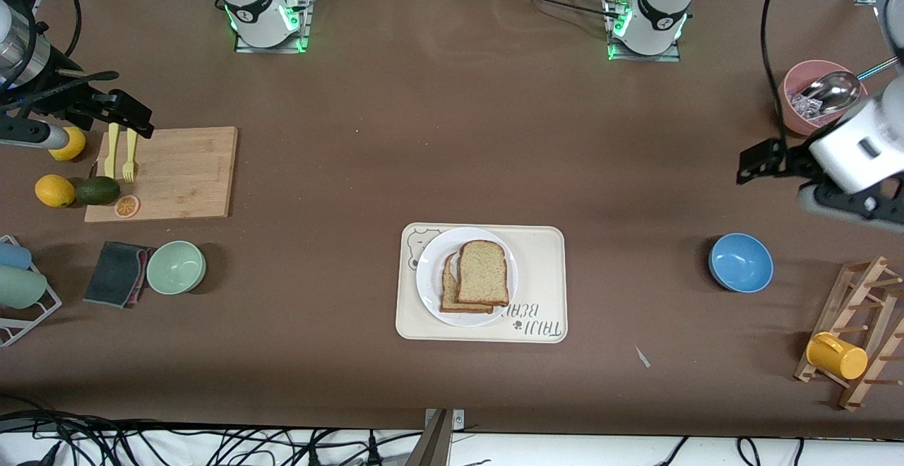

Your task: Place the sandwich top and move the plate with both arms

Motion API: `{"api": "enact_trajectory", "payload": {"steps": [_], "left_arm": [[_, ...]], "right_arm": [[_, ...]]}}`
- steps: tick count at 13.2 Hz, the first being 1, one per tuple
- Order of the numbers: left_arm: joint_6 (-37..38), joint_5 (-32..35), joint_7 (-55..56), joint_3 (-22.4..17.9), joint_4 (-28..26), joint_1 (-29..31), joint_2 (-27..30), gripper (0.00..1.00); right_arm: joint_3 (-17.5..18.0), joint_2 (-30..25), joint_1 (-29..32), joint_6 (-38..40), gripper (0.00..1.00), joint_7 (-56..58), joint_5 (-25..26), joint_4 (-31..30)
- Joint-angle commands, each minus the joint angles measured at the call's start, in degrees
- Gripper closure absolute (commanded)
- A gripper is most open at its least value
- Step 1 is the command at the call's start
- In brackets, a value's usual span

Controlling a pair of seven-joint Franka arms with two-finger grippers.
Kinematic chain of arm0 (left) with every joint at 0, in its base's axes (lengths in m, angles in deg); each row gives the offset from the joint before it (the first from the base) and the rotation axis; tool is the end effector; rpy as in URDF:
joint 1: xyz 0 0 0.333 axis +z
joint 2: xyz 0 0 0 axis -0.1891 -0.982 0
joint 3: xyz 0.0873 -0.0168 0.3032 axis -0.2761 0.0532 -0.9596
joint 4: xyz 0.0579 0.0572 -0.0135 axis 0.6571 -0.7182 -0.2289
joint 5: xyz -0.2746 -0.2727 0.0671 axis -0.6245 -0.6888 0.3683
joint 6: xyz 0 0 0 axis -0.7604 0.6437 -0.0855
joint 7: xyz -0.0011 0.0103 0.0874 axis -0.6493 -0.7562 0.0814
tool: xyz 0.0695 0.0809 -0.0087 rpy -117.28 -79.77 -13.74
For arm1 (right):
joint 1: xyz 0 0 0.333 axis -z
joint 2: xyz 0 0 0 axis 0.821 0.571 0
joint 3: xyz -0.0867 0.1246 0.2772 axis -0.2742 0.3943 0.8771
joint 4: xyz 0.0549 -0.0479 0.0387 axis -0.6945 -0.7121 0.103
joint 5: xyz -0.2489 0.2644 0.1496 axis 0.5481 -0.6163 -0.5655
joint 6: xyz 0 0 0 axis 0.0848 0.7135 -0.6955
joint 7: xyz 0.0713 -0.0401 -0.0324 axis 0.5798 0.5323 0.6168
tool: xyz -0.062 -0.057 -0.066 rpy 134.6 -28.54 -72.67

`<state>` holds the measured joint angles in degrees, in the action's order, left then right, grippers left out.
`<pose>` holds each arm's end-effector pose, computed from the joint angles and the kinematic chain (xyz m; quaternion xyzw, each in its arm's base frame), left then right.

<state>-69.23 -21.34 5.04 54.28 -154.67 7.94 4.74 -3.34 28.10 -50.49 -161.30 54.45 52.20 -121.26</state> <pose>0.6088 -0.0333 0.6054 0.9943 -0.1031 -0.0218 0.0166 0.5520 0.0390 0.6005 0.9982 -0.0558 -0.0073 0.0184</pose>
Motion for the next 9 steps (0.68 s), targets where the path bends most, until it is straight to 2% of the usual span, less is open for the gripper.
{"api": "enact_trajectory", "payload": {"steps": [1,2,3,5,9], "left_arm": [[-3.92,7.74,0.91,7.38,-12.37,4.62,8.84,0.00],[-5.33,9.96,1.78,8.37,-15.01,4.72,10.61,0.00],[-5.87,7.72,3.27,7.86,-15.48,4.63,10.97,0.00],[-7.19,-0.70,5.04,1.47,-15.57,3.58,11.76,0.00],[-8.07,-1.44,5.31,-0.24,-20.31,2.17,13.96,0.00]], "right_arm": [[0.01,0.34,-0.03,1.20,0.00,0.13,0.31,1.40],[0.01,0.34,-0.03,1.20,0.00,0.21,0.31,1.40],[0.01,0.26,-0.03,1.20,0.00,0.30,0.22,1.40],[0.01,0.26,0.06,1.11,0.00,0.30,-0.21,1.40],[0.01,0.34,0.06,1.02,0.00,0.56,-0.48,1.40]]}}
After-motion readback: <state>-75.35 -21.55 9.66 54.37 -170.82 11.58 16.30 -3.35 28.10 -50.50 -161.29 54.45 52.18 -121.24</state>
